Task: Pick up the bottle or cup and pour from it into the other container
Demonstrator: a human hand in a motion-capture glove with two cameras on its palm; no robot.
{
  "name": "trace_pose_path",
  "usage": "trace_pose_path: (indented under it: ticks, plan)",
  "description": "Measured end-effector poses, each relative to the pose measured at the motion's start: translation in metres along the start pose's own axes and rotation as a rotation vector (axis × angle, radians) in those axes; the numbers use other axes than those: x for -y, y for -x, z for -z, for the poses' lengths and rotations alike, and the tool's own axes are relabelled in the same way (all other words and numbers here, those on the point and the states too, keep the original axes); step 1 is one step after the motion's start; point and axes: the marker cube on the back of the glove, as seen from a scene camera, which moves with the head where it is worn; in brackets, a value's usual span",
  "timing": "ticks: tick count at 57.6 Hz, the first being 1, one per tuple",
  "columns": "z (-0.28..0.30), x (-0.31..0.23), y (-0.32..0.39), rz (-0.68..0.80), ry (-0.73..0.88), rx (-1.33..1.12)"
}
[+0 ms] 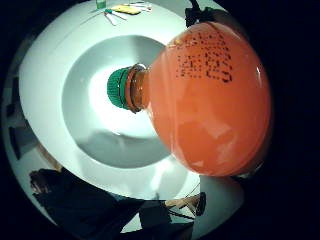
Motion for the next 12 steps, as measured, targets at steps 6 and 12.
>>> trace_pose_path:
  ticks: [6,12]
  plan:
    - [-0.0026,0.0095,-0.0014,-0.145,-0.034,-0.022]
    - [-0.0049,0.0072,-0.0074,-0.126,-0.047,0.031]
